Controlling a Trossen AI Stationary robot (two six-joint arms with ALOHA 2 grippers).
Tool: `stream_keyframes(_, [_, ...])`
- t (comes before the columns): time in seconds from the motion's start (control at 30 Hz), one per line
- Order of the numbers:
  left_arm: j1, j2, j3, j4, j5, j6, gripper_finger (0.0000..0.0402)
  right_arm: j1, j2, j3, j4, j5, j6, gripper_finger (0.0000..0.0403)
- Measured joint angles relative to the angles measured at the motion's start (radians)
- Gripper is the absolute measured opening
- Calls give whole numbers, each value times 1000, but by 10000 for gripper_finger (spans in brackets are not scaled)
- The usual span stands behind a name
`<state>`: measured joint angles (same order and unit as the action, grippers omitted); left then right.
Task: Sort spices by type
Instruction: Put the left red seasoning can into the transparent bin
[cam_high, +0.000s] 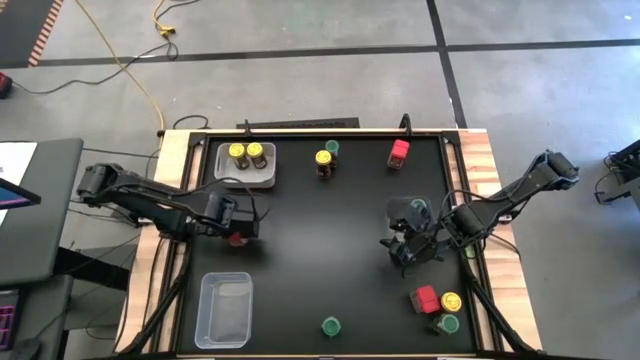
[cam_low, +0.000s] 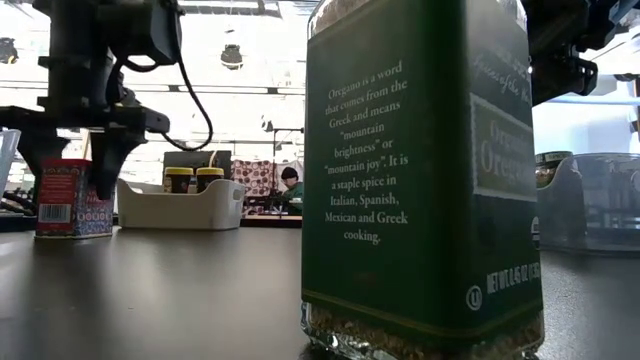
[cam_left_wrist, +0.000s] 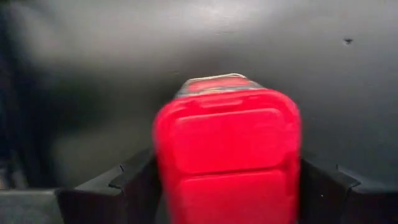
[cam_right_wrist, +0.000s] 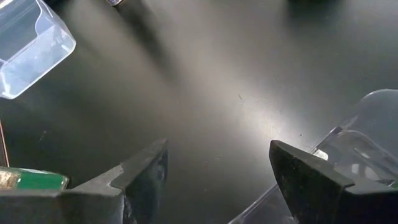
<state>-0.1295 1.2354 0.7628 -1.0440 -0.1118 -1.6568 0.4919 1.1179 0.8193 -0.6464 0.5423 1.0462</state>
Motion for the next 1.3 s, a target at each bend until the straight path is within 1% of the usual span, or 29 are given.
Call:
stream_keyframes(0.13, [0, -57, 0, -21, -9, -11, 279, 0, 0, 0, 0, 0, 0, 306])
stream_keyframes(0.23, [0, -75, 0, -23, -11, -9, 273, 0, 0, 0, 0, 0, 0, 306])
stream_keyframes(0.47, [0, -72, 1, -21, -11, -9, 213, 0, 0, 0, 0, 0, 0, 306])
stream_keyframes(0.63, [0, -71, 1, -9, -9, 4, 213, 0, 0, 0, 0, 0, 0, 306])
stream_keyframes(0.73, [0, -71, 1, 18, 4, 42, 213, 0, 0, 0, 0, 0, 0, 306])
stream_keyframes(0.83, [13, -72, 1, 8, 20, 48, 215, 0, 0, 0, -1, 0, 0, 306])
stream_keyframes(0.93, [29, -85, 0, 45, 50, 178, 219, -1, 0, 0, -4, 0, 0, 306])
stream_keyframes(1.0, [33, -106, 14, 70, 84, 224, 215, -2, 0, 0, -4, 0, 0, 306])
stream_keyframes(1.07, [32, -137, 33, 47, 52, 248, 213, -2, 0, 0, -4, 0, 0, 306])
stream_keyframes(1.17, [33, -190, 79, 14, -22, 282, 213, -2, 0, 0, -4, 0, 2, 306])
stream_keyframes(1.3, [14, -223, 190, -53, -51, 332, 213, -4, 0, 0, -4, 0, 20, 306])
